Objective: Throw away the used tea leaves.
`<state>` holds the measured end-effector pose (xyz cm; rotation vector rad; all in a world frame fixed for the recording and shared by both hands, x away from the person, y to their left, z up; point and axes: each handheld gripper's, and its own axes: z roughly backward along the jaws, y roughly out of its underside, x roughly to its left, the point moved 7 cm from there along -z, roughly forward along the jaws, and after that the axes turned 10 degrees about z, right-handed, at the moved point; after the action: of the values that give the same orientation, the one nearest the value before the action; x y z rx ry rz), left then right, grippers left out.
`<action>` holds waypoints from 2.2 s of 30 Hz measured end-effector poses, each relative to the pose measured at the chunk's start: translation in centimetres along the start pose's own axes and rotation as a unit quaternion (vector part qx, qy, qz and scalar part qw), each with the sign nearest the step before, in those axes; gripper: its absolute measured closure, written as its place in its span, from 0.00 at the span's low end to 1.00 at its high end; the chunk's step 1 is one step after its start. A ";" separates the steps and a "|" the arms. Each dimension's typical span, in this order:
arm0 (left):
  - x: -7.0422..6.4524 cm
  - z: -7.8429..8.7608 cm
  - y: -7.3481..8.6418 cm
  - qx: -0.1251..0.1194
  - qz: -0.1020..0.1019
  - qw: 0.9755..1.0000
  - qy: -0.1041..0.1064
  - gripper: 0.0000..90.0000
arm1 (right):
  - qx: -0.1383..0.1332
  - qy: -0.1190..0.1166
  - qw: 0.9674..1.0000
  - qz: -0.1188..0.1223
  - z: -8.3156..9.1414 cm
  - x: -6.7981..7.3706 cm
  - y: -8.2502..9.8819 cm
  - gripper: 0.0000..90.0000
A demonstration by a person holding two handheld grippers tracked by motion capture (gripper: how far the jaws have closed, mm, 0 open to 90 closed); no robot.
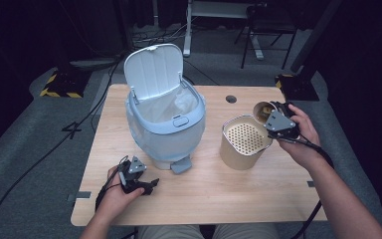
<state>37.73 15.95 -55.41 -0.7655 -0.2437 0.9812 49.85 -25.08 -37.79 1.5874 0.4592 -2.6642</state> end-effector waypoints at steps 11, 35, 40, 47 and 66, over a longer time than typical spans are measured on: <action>0.0 0.0 0.0 0.000 0.000 1.000 0.000 0.21 | 0.065 0.052 0.986 0.146 -0.4 0.4 -0.6 0.34; 0.1 -0.1 -0.1 0.003 -0.008 1.000 0.004 0.19 | 0.182 0.205 0.842 0.465 0.4 1.1 -2.6 0.35; 0.1 -0.2 -0.2 0.005 -0.006 1.000 0.008 0.18 | 0.186 0.223 0.812 0.506 0.7 1.4 -3.3 0.35; 0.1 -0.3 -0.3 0.006 -0.008 1.000 0.009 0.18 | 0.202 0.246 0.762 0.564 0.8 1.5 -3.6 0.35; 0.3 -0.5 -0.6 0.004 -0.007 1.000 0.007 0.18 | 0.190 0.237 0.840 0.450 1.1 0.5 -3.4 0.33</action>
<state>38.52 15.76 -55.43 -0.7609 -0.2331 0.9622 48.13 -22.06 -36.93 1.8826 -0.7207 -1.6848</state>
